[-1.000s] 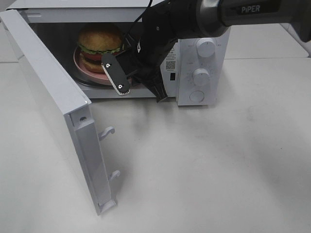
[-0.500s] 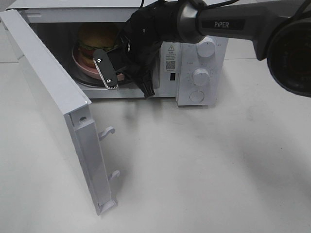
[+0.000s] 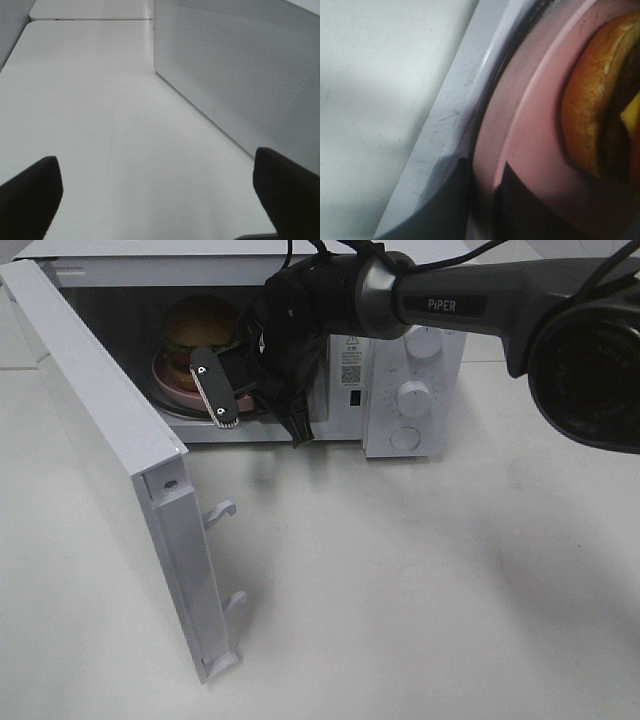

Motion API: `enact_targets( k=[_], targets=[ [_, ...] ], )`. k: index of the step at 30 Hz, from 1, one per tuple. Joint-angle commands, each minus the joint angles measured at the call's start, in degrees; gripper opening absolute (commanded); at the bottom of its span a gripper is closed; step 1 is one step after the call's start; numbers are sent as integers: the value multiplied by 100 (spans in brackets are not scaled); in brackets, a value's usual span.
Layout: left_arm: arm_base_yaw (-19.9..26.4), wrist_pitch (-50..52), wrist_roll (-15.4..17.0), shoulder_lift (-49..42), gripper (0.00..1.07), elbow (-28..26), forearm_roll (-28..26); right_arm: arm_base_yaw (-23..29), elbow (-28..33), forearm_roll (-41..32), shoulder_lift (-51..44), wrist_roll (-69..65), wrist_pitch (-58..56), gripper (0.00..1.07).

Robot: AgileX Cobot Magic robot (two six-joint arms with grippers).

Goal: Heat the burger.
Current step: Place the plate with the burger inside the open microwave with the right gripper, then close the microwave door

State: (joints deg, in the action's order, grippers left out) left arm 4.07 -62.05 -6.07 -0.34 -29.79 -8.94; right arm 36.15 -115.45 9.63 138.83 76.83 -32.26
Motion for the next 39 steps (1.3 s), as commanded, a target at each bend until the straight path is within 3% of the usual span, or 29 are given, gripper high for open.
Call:
enact_targets(
  k=[1,7,14,19,22,24,27,28,39],
  targets=[
    [17,74,23,-103,96,17,-11,-17,-103,6,-6,-160,235,21],
    [17,74,23,-103,96,17,-11,-17,-69,6,-17,-189,195,40],
    [17,74,23,-103,96,17,-11,-17,109,0,-29,-218,138,44],
    [17,74,23,-103,96,17,-11,-11,573,-97,-258,-212,338,49],
    [17,74,23,-103,96,17,-11,-11,974,-132,-521,-218,579,57],
    [17,74,23,-103,96,17,-11,-11,1255,-149,-699,-218,779,71],
    [17,74,23,-103,96,17,-11,-11,1335,-149,-739,-229,848,73],
    [17,74,23,-103,96,17,-11,-11,1530,-149,-837,-298,1026,78],
    [17,74,23,-103,96,17,-11,-11,2481,-97,-1530,-453,1518,80]
  ],
)
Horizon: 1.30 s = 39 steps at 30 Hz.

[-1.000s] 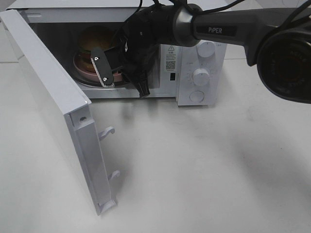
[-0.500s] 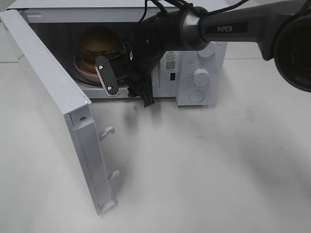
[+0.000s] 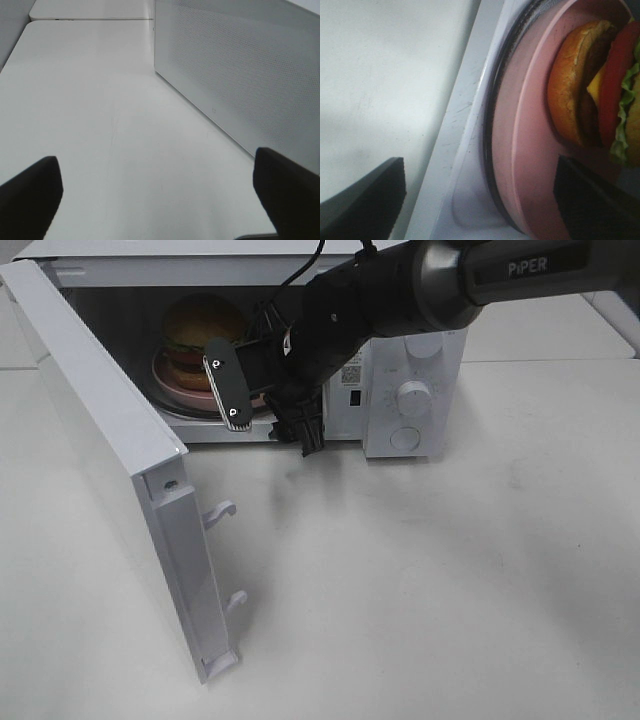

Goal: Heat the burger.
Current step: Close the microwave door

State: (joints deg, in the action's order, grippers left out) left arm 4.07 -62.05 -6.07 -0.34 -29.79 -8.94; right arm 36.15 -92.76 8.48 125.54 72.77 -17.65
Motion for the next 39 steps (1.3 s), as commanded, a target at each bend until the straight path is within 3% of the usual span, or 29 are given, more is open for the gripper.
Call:
enact_targets(
  k=[1,30,39],
  targets=[
    [17,74,23,-103,96,17,-11,-11,212,17,-201,-46,57,80],
    [17,74,23,-103,96,17,-11,-17,2905,126,-2424,-103,579,76],
    [17,74,23,-103,96,17,-11,-11,3896,132,-3329,-693,584,76]
  ],
)
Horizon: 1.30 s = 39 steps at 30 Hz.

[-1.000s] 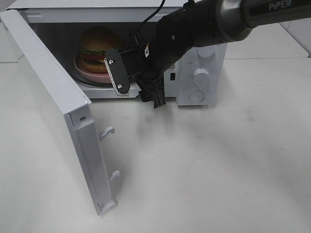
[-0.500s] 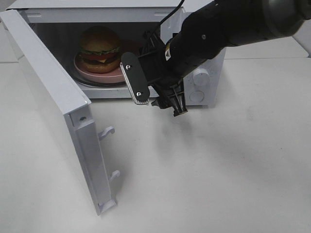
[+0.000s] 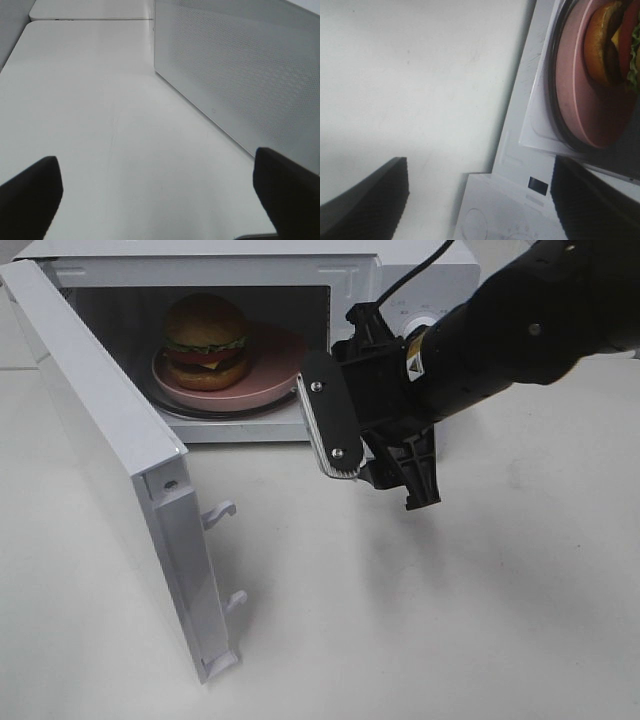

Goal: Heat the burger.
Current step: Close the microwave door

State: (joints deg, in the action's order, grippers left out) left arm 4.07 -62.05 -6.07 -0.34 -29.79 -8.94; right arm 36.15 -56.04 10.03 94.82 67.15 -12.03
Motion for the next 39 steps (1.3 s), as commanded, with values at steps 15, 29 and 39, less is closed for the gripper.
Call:
enact_targets(
  k=[15,29,39],
  targets=[
    [17,74,23,-103,96,17,-11,-11,1180,-29,-1409,-1409,-17,76],
    [17,74,23,-103,96,17,-11,-11,1639,-34,-2607,-3484,-963,76],
    [17,74,23,-103,96,17,-11,-11,1639,-34,-3518,-5151,-2189,76]
  ],
)
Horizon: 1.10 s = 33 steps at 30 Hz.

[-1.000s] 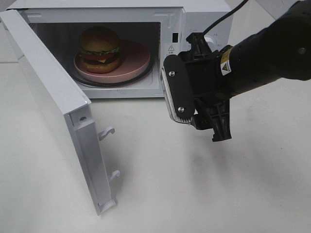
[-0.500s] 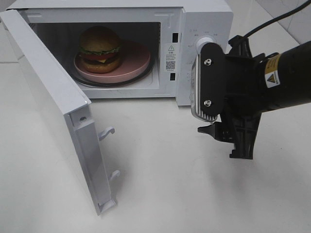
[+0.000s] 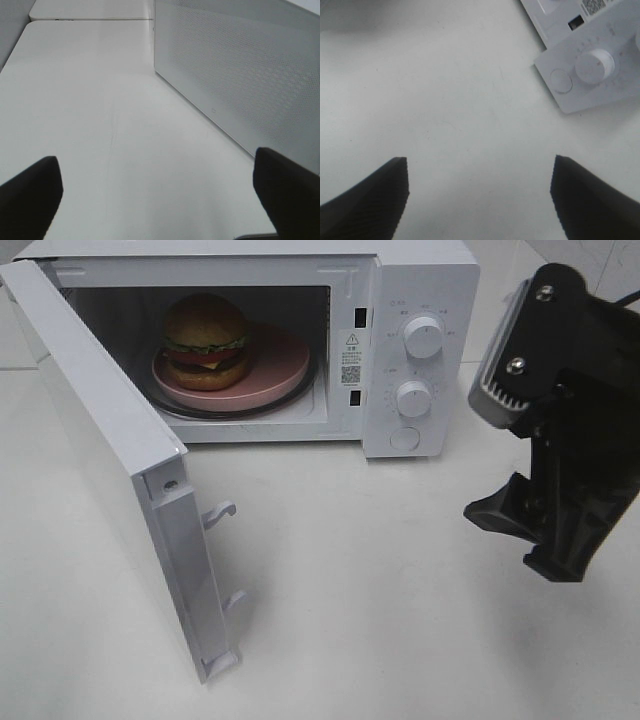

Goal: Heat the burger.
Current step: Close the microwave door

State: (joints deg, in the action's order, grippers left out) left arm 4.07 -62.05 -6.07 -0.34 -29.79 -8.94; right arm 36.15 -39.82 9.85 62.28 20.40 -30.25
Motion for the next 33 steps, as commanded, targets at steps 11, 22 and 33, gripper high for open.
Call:
enact_targets(
  k=[11,22,33],
  targets=[
    [17,74,23,-103,96,17,-11,-11,17,-6,-1261,-1816,-1937,76],
    [17,74,23,-103,96,17,-11,-11,17,-6,-2240,-2303,-3083,76],
    [17,74,23,-103,96,17,-11,-57,304,-11,-3243,-2527,-3277,76]
  ],
)
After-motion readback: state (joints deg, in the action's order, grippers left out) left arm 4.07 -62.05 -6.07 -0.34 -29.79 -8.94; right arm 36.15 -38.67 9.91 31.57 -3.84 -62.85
